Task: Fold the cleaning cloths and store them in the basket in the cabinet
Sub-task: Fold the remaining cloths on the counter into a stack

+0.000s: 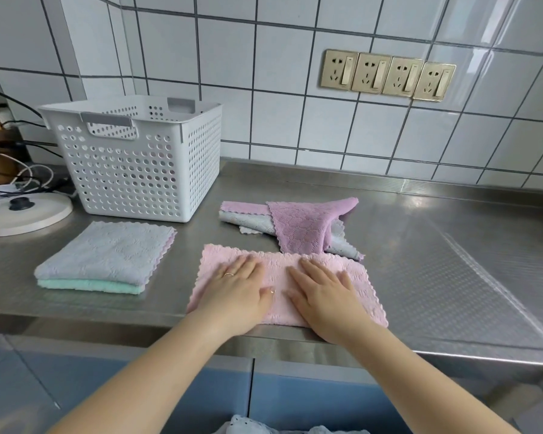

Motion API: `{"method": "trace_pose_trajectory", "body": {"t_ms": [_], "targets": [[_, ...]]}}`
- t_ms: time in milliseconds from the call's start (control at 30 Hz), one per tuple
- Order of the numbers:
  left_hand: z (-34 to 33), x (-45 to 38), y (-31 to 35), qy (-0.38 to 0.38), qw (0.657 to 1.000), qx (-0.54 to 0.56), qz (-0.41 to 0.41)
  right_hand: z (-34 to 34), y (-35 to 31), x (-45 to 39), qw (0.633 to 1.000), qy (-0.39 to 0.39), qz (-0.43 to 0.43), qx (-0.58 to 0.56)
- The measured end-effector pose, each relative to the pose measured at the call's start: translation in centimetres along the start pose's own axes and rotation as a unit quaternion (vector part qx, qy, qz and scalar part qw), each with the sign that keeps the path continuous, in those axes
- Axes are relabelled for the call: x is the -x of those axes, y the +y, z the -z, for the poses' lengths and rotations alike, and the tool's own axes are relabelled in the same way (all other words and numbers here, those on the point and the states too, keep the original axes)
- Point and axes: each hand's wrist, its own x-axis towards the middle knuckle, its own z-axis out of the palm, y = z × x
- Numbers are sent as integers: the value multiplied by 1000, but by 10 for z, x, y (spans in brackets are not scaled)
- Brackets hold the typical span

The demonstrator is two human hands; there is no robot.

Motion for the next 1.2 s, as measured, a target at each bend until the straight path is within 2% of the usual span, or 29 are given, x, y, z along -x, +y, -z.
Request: {"method": "trace_pose_trajectory", "body": {"t_ms": [167, 300, 333, 400, 467, 500, 600, 733, 867, 1033, 1200], "targets": [[3, 4, -16, -28, 999, 1, 19, 6, 25, 11, 999, -33, -37, 20], [1, 7, -24, -16, 1000, 17, 20, 12, 36, 17, 996, -65, -59, 26], [2, 8, -24, 7, 1000, 26, 8, 14, 36, 16, 996, -67, -56, 31], [5, 17, -15, 114, 991, 28, -66, 22, 34, 10, 998, -38, -38, 42], [6, 29, 1, 211, 963, 44, -163, 32, 29, -3, 999, 32, -4, 4], [3, 33, 11, 235, 948, 57, -209, 36, 26, -11, 998, 58, 10, -26], [-3, 39, 33, 184, 948, 62, -252, 39, 10, -38, 997, 37, 46, -41], [-8, 32, 31, 183, 951, -3, -248, 34, -5, -55, 995, -67, 73, -18], [-8, 30, 26, 178, 949, -47, -257, 35, -4, -56, 991, -97, 82, -39], [-6, 38, -1, 193, 939, 20, -282, 35, 12, -60, 985, -121, 81, -92], [1, 54, -44, 195, 944, 51, -262, 40, 16, -53, 981, -145, 87, -99]]}}
